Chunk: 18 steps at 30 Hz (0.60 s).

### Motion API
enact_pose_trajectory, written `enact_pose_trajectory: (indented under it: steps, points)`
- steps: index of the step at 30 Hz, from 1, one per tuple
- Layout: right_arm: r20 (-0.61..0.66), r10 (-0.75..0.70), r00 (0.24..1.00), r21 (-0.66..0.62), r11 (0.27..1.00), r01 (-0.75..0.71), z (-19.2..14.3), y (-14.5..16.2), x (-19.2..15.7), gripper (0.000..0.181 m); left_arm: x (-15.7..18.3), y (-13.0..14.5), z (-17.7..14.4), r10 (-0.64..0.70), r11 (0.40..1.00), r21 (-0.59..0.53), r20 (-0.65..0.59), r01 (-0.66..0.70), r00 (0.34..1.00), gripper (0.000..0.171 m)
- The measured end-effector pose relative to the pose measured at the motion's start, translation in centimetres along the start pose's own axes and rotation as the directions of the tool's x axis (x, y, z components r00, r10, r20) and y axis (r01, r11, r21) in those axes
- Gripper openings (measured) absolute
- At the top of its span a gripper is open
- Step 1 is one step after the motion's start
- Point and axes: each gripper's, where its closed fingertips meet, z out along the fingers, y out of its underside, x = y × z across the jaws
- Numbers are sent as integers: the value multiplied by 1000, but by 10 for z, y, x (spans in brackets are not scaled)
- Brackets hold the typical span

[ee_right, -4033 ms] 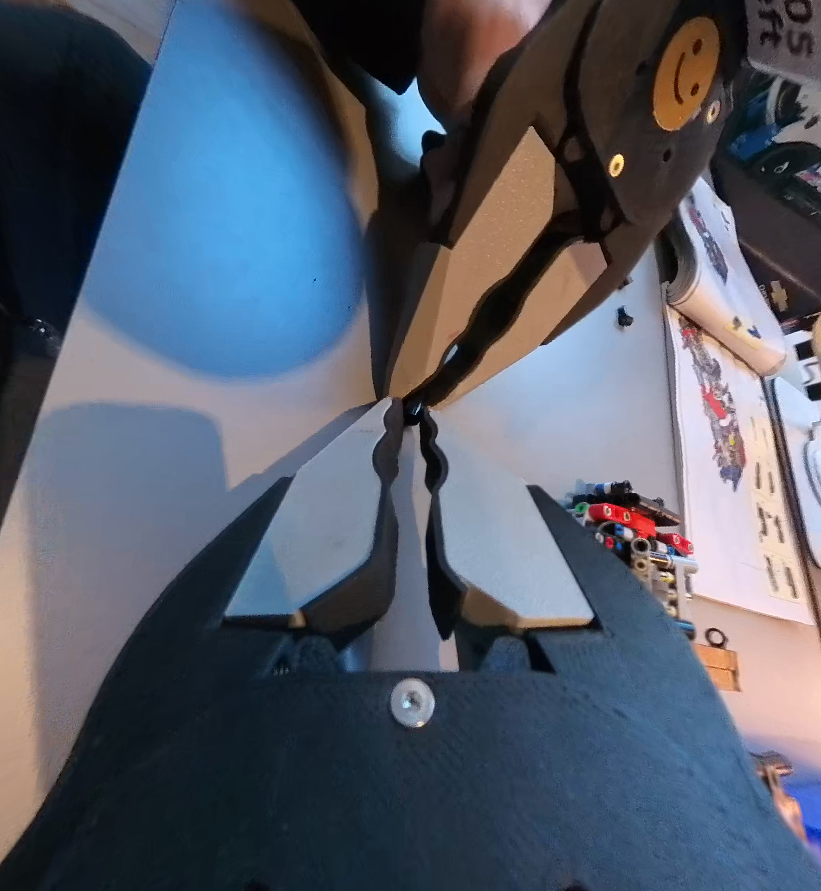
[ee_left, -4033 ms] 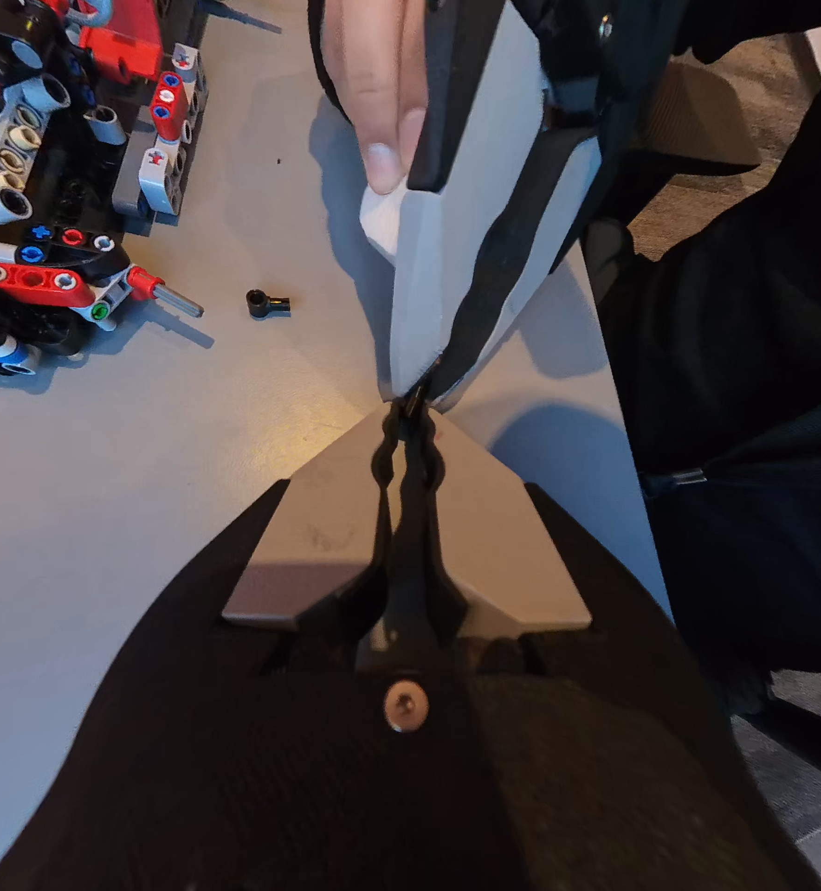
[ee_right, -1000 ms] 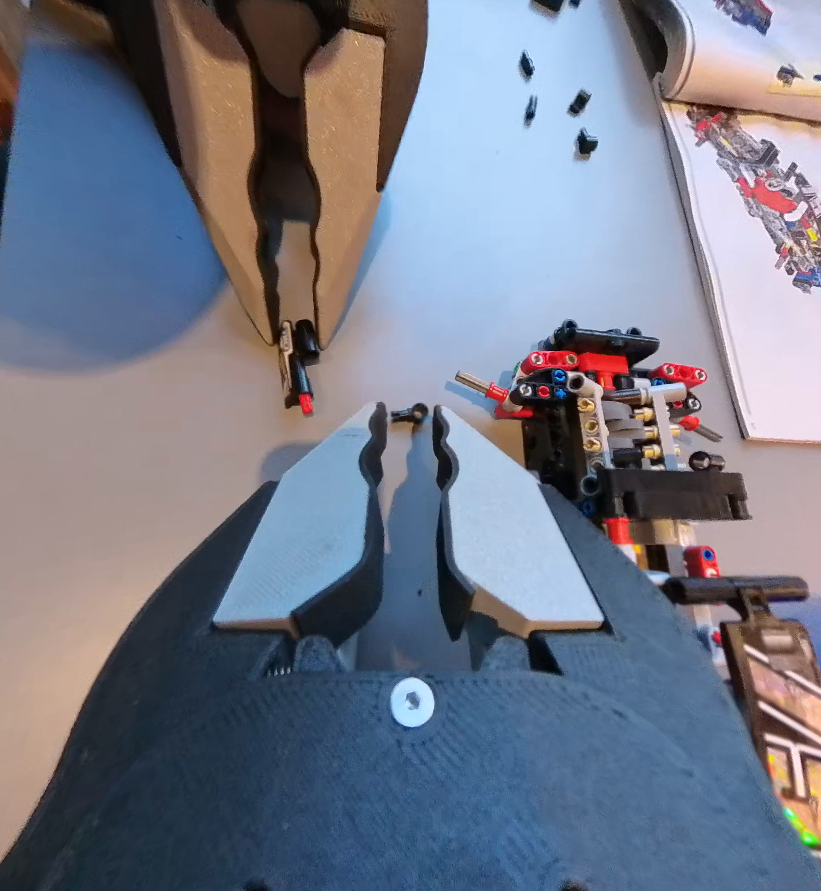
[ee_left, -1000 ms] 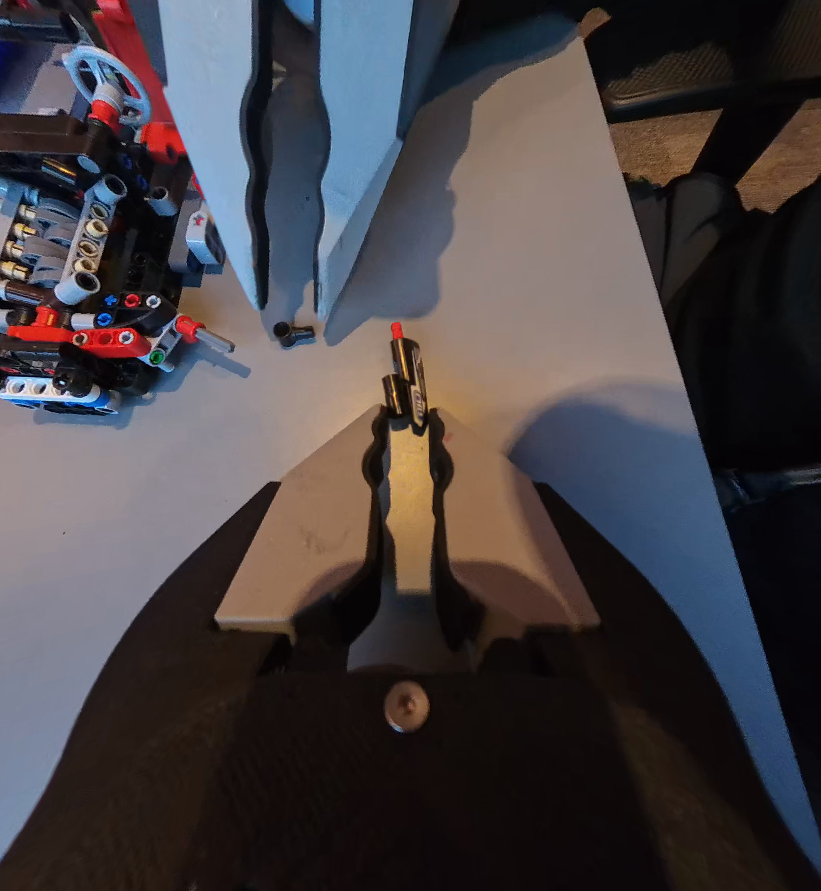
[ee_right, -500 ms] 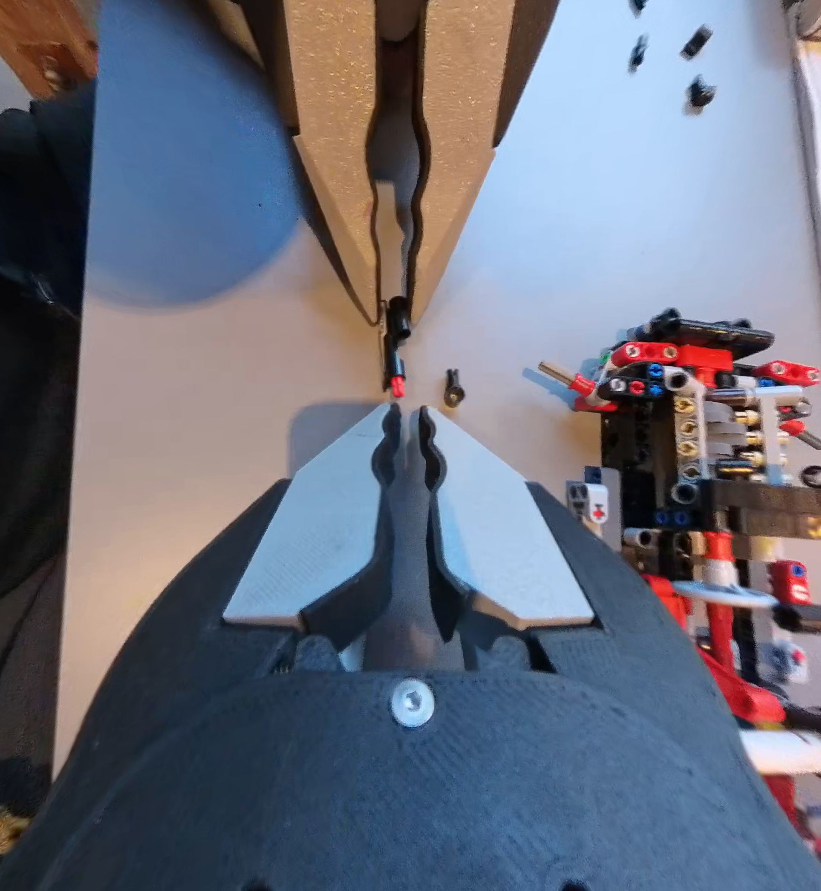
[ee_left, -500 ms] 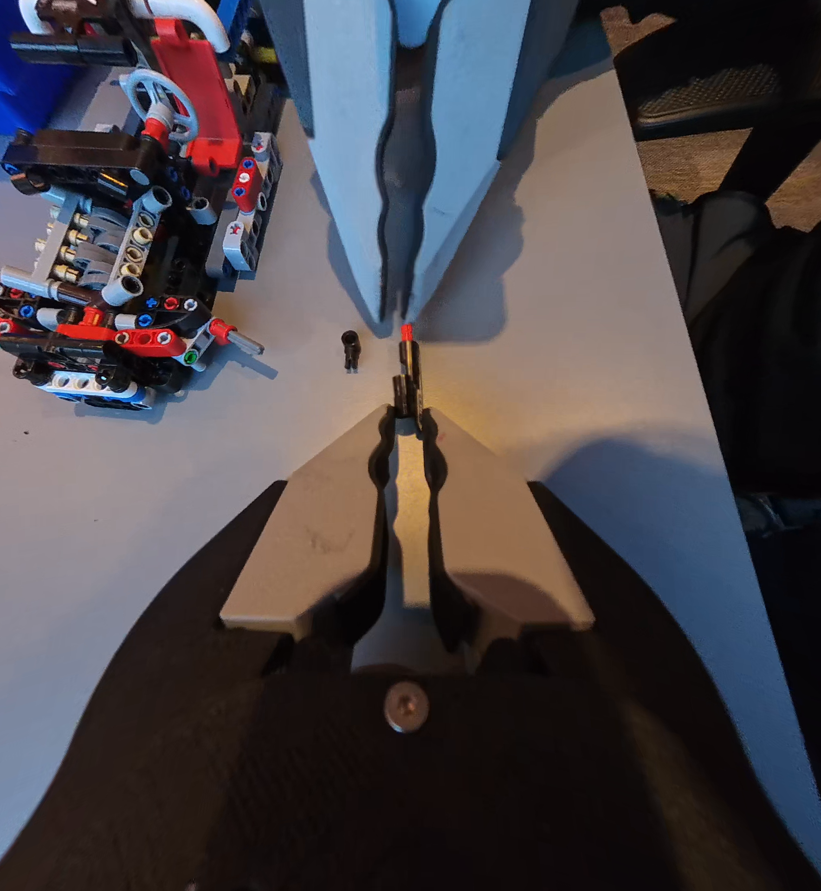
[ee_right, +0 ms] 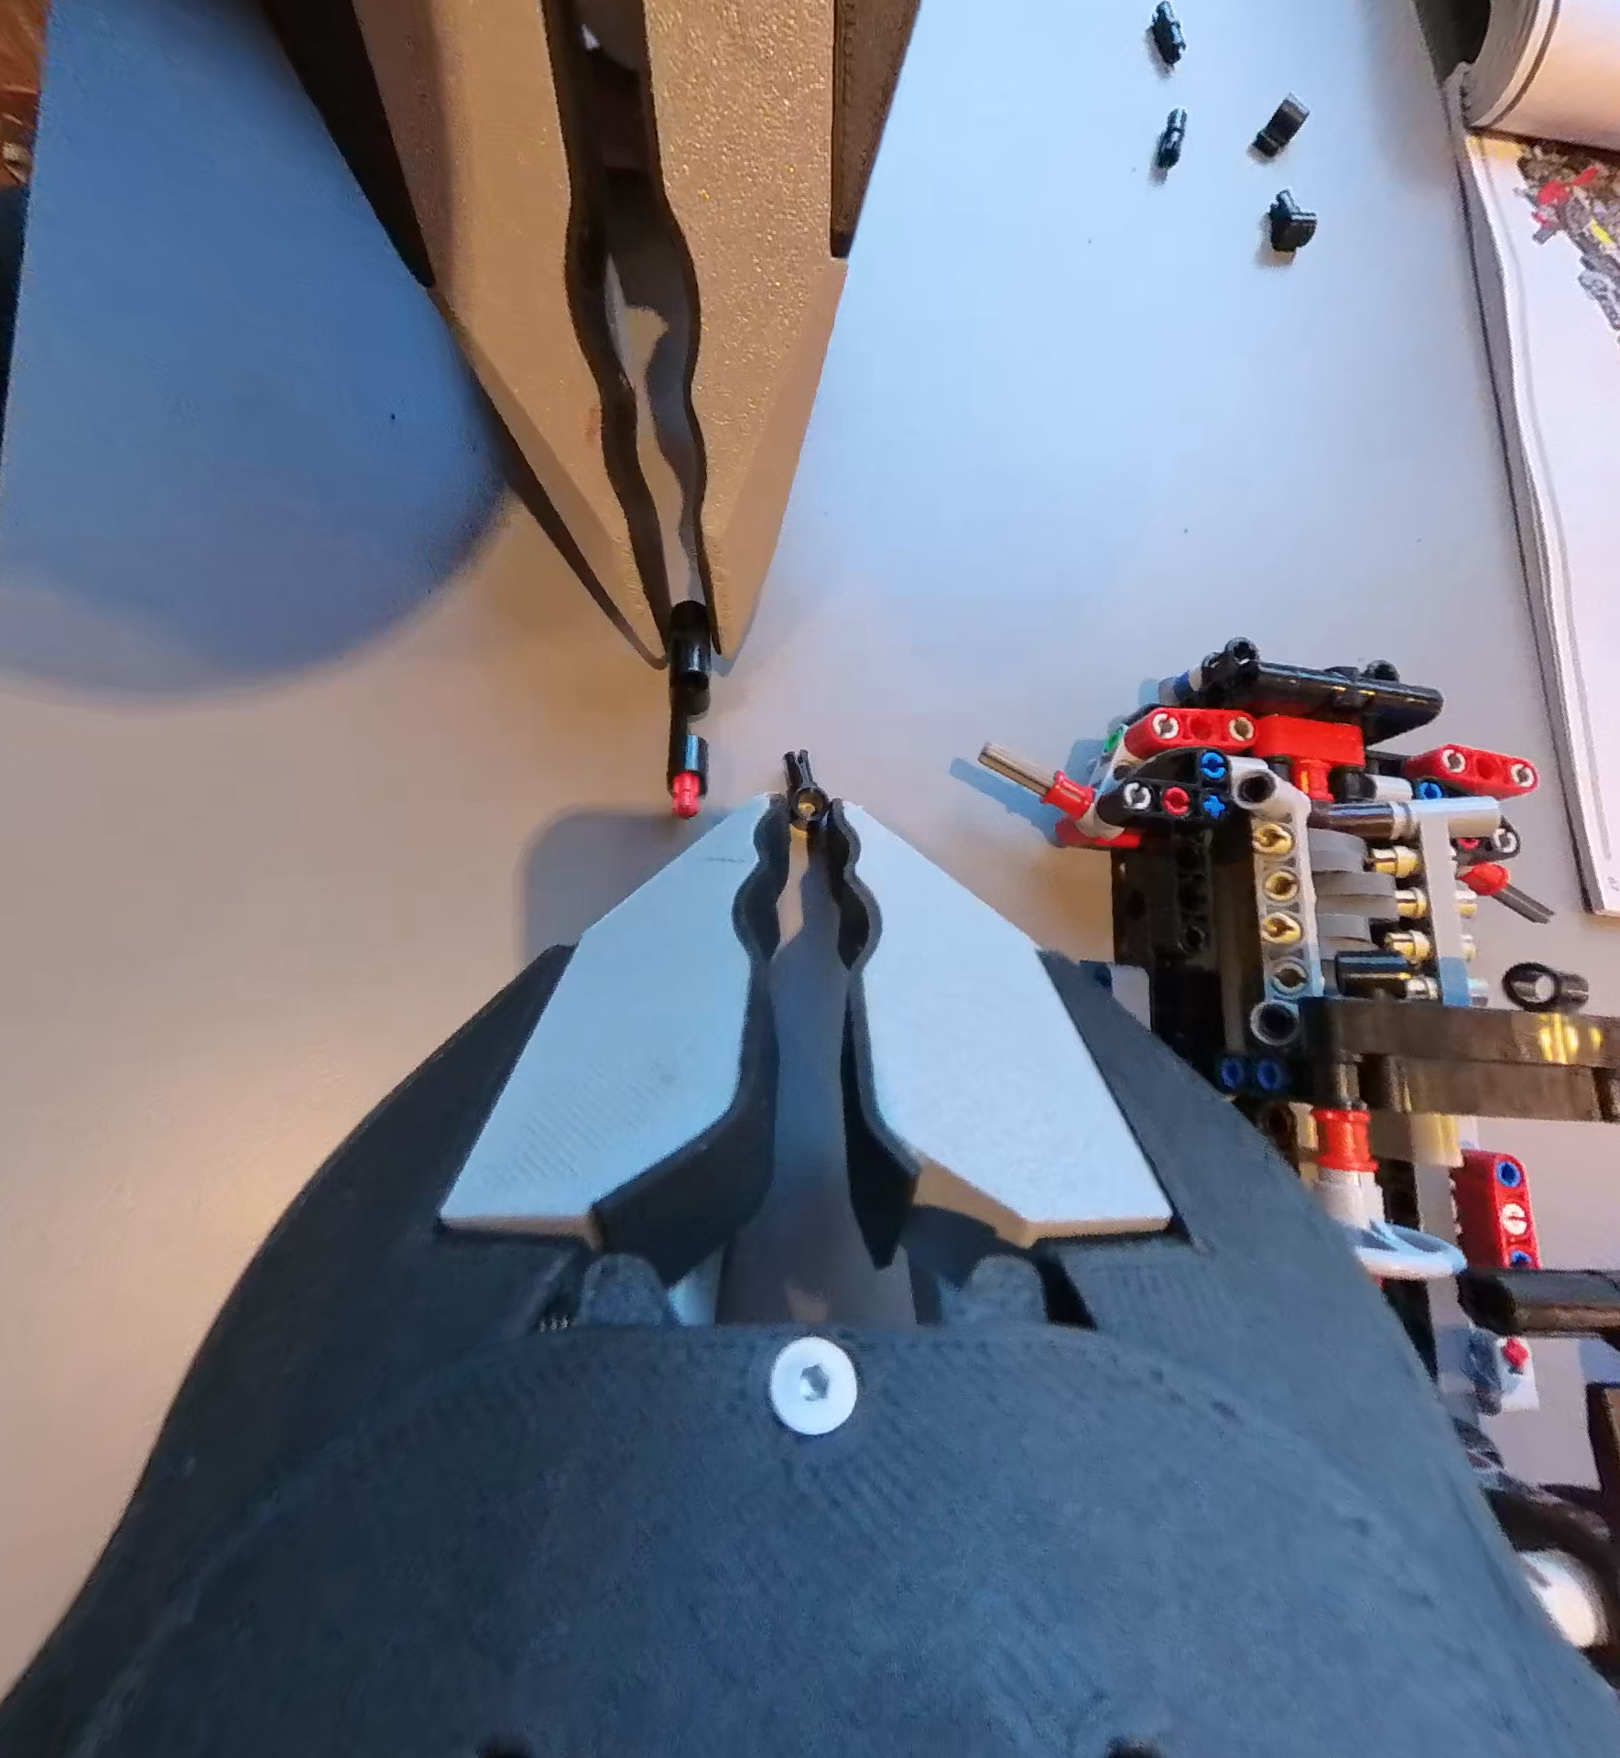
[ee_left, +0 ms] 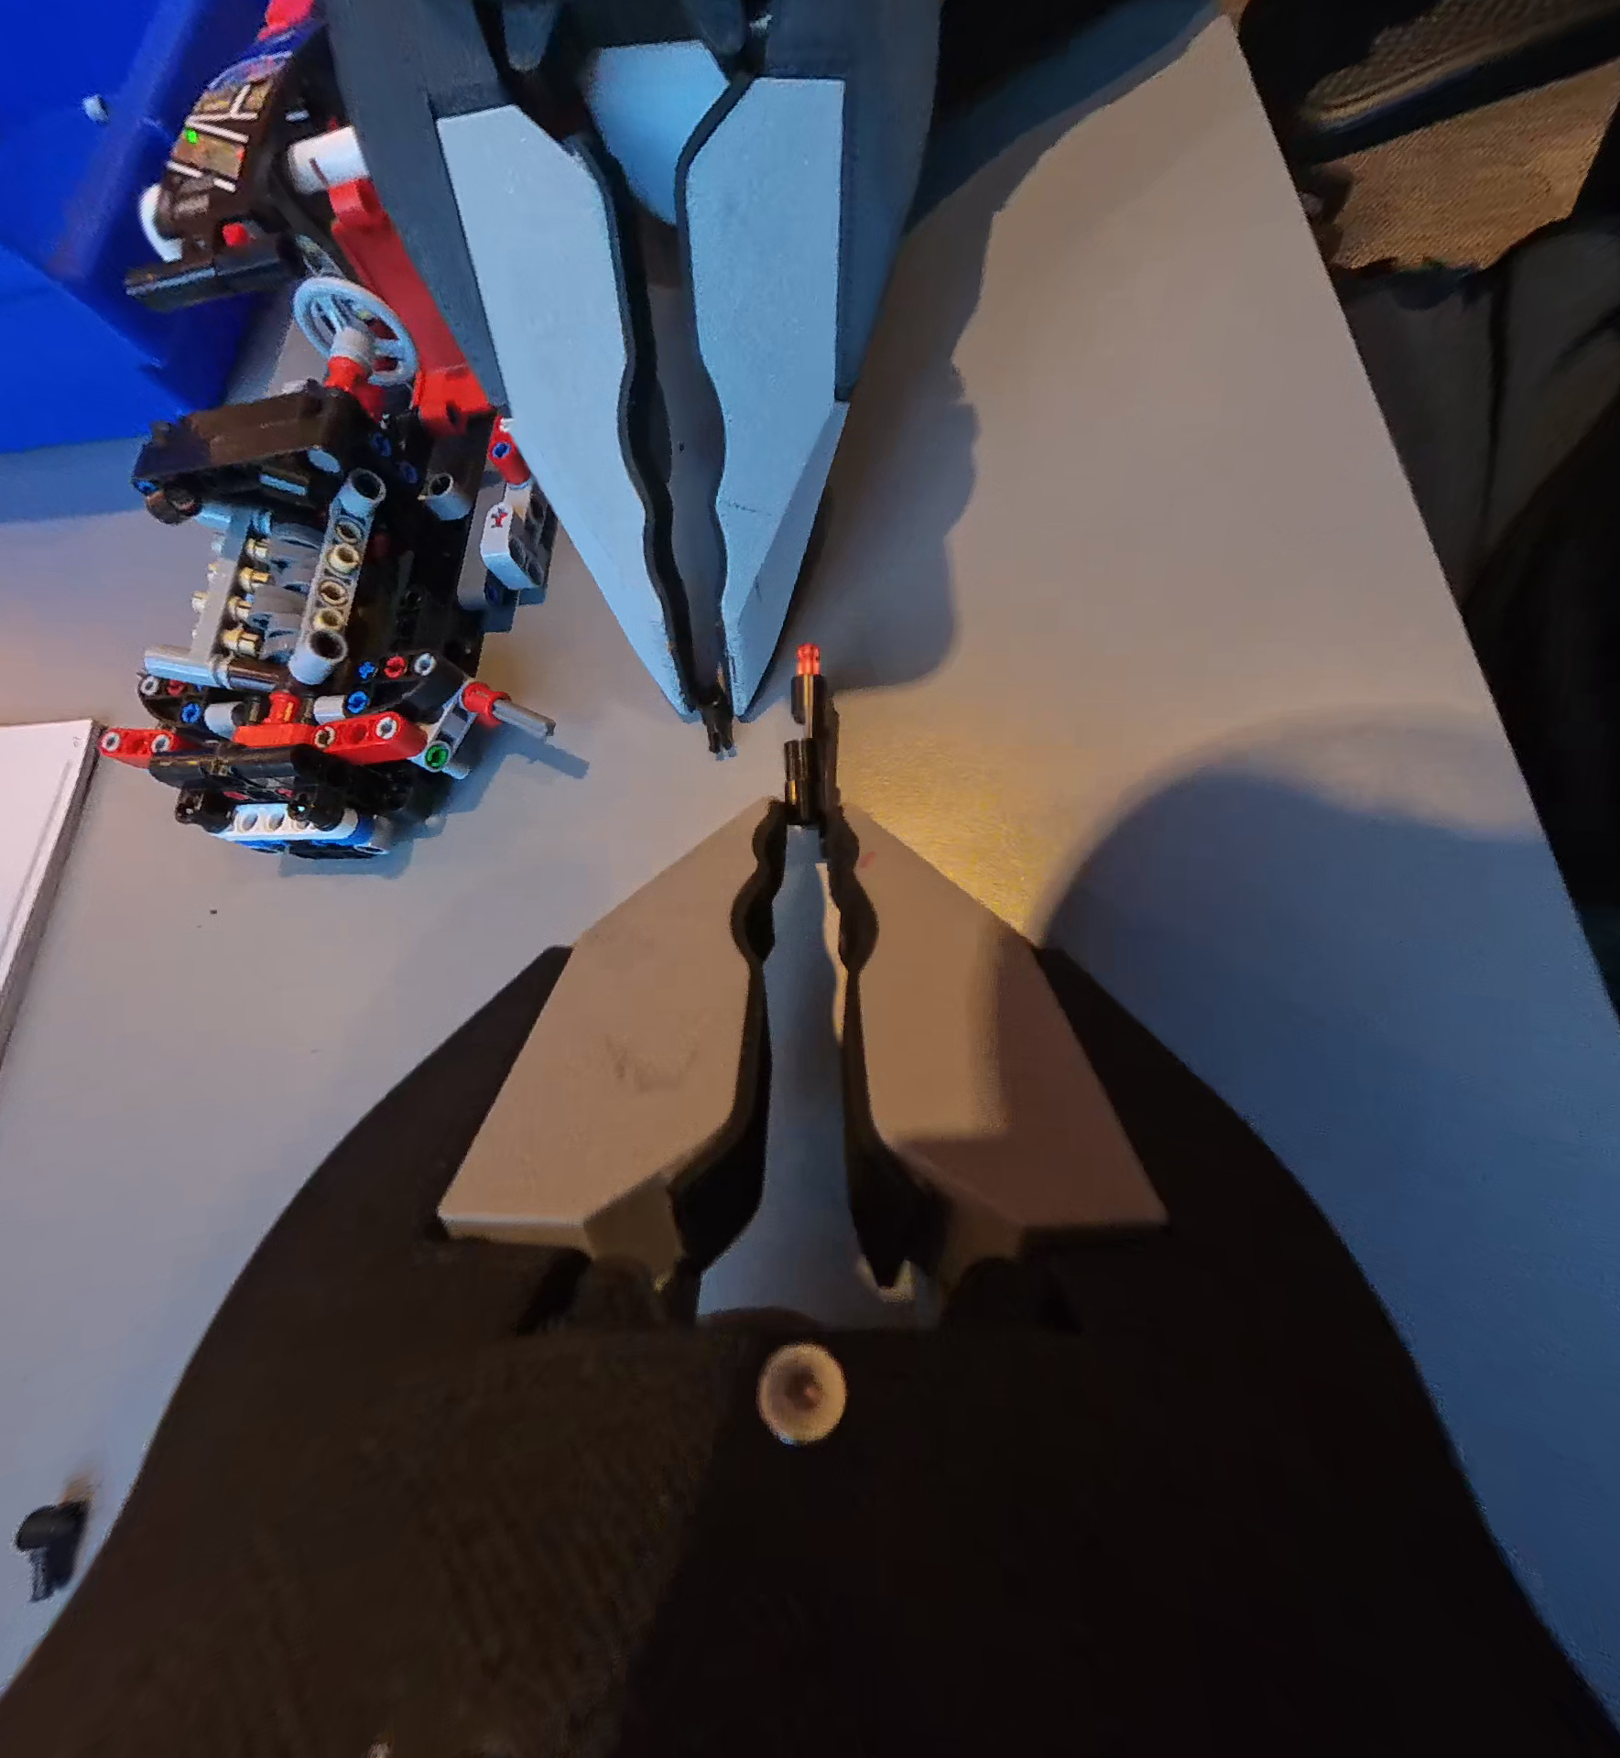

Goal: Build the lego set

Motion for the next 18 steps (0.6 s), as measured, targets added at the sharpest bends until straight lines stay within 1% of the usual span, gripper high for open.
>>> enact_pose_trajectory:
  steps: [3, 4, 6, 9, 14, 16, 18]
  points:
    - [14, 3, 1000, 14, 1000, -4, 0, 0, -1, 5, 1, 0, 0, 14, 1000, -2, 3, -14, 1000, 3]
    - [24, 12, 1000, 18, 1000, -12, 0, -1, -2, 7, 1, 0, 0, 12, 1000, -2, 2, -12, 1000, 3]
    - [29, 22, 999, 24, 999, -23, 0, -1, -2, 21, 0, 0, 0, 9, 1000, -1, 1, -9, 1000, 3]
    - [33, -1, 999, 22, 1000, 1, 0, -1, -2, 11, 1, 0, 0, 19, 1000, 0, 3, -19, 1000, 3]
    - [52, -33, 998, -3, 999, 34, -1, -1, -5, 11, 0, 1, 0, 18, 1000, 0, 3, -18, 1000, 3]
    - [47, -16, 999, -7, 1000, 16, -1, -1, -4, 12, 0, 1, 0, 18, 1000, -1, 5, -18, 1000, 3]
    - [34, 19, 999, -13, 1000, -19, -1, -1, -3, 19, 0, 1, 0, 18, 1000, -2, 7, -18, 1000, 3]
